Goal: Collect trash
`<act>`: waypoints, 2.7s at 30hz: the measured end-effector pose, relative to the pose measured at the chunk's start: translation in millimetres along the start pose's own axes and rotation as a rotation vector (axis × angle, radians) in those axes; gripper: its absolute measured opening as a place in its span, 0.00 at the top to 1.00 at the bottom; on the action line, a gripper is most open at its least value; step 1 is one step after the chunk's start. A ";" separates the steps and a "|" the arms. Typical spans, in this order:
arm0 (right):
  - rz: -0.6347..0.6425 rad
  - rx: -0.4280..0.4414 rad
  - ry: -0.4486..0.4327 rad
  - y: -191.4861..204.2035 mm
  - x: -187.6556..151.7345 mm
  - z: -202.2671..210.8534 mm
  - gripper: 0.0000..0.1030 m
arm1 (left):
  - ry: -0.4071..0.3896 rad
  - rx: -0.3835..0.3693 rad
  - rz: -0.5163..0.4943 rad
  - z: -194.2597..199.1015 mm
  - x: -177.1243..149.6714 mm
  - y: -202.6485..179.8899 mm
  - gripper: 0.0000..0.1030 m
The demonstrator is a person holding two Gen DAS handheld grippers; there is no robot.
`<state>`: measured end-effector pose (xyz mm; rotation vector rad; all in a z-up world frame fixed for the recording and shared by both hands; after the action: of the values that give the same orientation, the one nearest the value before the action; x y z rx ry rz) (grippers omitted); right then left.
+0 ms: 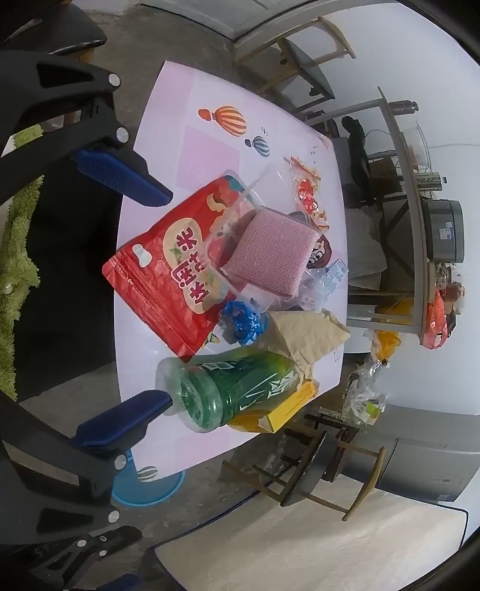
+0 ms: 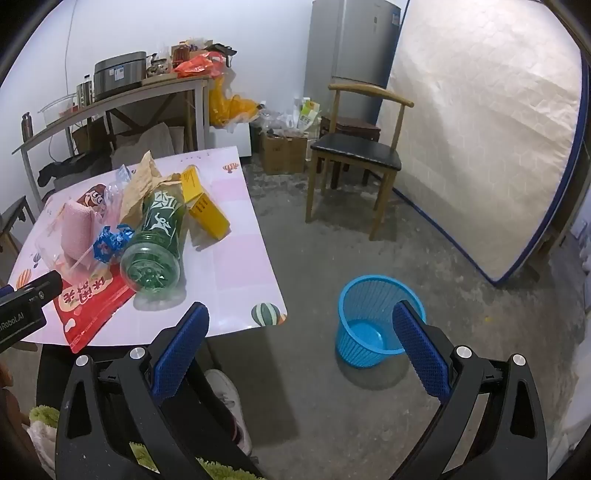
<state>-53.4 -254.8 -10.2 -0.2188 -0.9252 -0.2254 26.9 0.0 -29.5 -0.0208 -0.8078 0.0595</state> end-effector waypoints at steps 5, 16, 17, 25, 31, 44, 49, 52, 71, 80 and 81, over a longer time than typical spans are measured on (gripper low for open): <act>-0.002 0.000 0.002 -1.3 0.9 0.2 0.07 | -0.002 -0.001 -0.001 0.8 -0.3 -0.1 0.05; -0.001 0.004 0.005 2.9 2.1 0.6 0.07 | 0.009 -0.003 -0.006 -0.9 -0.3 -1.0 0.05; -0.001 0.005 0.007 2.8 1.3 -0.7 0.07 | 0.010 -0.003 -0.007 -0.9 -0.6 -1.3 0.05; -0.001 0.007 0.010 3.7 0.9 -1.6 0.07 | 0.017 -0.004 -0.005 -6.3 -2.0 -3.1 0.05; 0.000 0.008 0.010 3.4 1.7 -1.6 0.07 | 0.019 -0.007 -0.005 -5.9 -3.1 -1.7 0.05; -0.001 0.012 0.013 2.7 1.7 -0.5 0.07 | 0.020 -0.007 -0.006 -6.0 -3.4 -1.3 0.05; -0.002 0.013 0.013 2.5 1.7 -0.5 0.07 | 0.022 -0.008 -0.007 -6.2 -4.2 -0.6 0.05; -0.002 0.013 0.013 2.5 1.8 -0.5 0.07 | 0.023 -0.008 -0.007 -5.7 -5.1 0.1 0.05; -0.002 0.015 0.013 2.6 1.5 -0.9 0.07 | 0.024 -0.005 -0.009 -5.8 -8.0 2.6 0.05; -0.001 0.017 0.013 2.6 1.5 -1.1 0.07 | 0.025 -0.004 -0.009 -6.2 -7.9 1.9 0.05; 0.000 0.018 0.013 3.4 1.7 -1.0 0.07 | 0.024 -0.004 -0.009 -6.2 -7.5 1.4 0.05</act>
<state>-50.7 -251.9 -9.7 -0.2011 -0.9143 -0.2182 26.2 0.9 -39.3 -0.0210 -0.7836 0.0490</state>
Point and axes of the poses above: each gripper's, at about its wrist camera, not at the fingertips, and z roughly against the way its jaws point, y to its left, x to its top, the point moved 4 cm from there along -z, roughly the way its jaws point, and after that the axes turned 4 degrees about -y, right-handed, at the moved point
